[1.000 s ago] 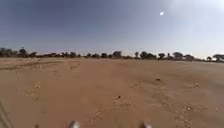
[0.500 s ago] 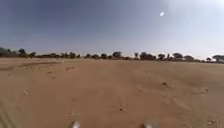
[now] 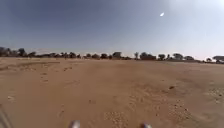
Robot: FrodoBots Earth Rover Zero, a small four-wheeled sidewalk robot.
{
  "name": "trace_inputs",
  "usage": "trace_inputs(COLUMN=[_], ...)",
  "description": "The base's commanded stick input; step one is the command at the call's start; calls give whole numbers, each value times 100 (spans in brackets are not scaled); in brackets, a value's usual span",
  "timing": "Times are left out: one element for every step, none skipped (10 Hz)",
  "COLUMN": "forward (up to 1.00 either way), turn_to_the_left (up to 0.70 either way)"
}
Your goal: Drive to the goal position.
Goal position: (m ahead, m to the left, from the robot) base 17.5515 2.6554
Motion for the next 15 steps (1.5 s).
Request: trace_inputs(forward=[70,70,70,70,70,70,70,70,70,70,70,70,70,70,70], turn_to_the_left=[0,0,0,0,0,0,0,0,0,0,0,0,0,0,0])
